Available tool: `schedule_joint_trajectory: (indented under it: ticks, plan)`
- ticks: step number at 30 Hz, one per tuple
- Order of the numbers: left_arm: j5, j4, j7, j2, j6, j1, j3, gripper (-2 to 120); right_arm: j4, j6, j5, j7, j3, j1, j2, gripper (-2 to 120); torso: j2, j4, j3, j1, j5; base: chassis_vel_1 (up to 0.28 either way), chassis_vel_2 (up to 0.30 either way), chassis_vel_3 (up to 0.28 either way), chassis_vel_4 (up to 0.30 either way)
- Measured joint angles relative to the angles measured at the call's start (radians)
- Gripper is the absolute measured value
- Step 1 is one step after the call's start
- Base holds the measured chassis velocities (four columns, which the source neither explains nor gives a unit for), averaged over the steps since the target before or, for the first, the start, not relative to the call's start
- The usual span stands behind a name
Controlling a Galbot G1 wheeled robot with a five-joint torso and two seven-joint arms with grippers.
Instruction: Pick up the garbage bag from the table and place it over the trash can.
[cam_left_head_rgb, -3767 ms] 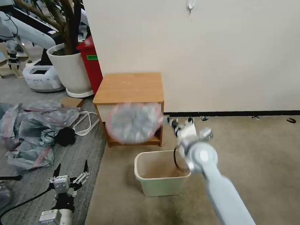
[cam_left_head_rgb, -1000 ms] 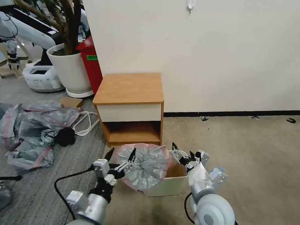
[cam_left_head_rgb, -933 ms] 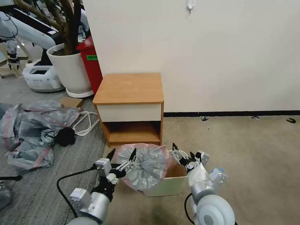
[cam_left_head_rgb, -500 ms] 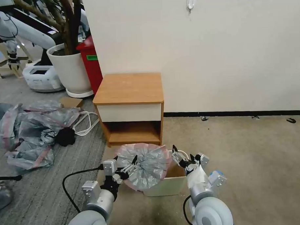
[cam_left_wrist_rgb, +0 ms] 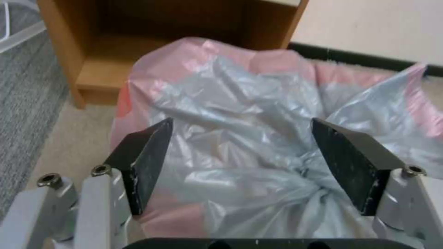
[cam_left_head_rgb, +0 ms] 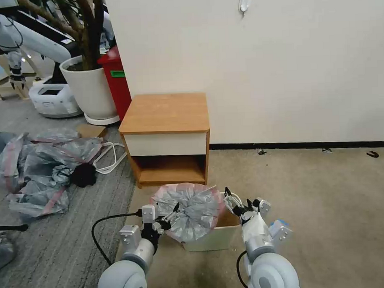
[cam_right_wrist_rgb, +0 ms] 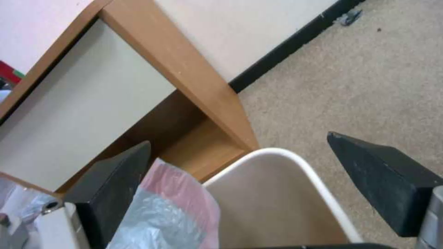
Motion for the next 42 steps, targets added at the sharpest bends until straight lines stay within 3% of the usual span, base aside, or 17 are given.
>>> schedule_joint_trajectory:
  ticks: [24,31,35,42]
  plan:
    - [-0.002,0.081,0.007,0.092,0.009,-0.050,0.061,77,-0.028,0.006,0.004,-0.001,0.002,0.022,0.012,95,0.000,0.0000,0.000,0.000,0.0000,0.000,0.000,0.000,0.000]
    - [-0.011,0.105,0.005,0.107,0.009,-0.070,0.085,72,-0.028,0.006,0.004,0.000,0.006,0.017,0.014,93,0.000,0.0000,0.000,0.000,-0.0001,0.000,0.000,0.000,0.000]
    - [-0.018,0.121,-0.001,0.114,0.014,-0.084,0.105,56,-0.026,0.006,0.003,0.000,0.012,0.016,0.013,91,0.000,0.0000,0.000,0.000,0.0000,0.000,0.000,0.000,0.000]
    - [-0.063,0.126,-0.043,0.117,0.058,-0.117,0.137,45,-0.026,0.006,0.003,0.001,0.017,0.016,0.012,89,0.000,0.0001,0.000,0.000,0.0003,0.000,0.000,0.000,0.000]
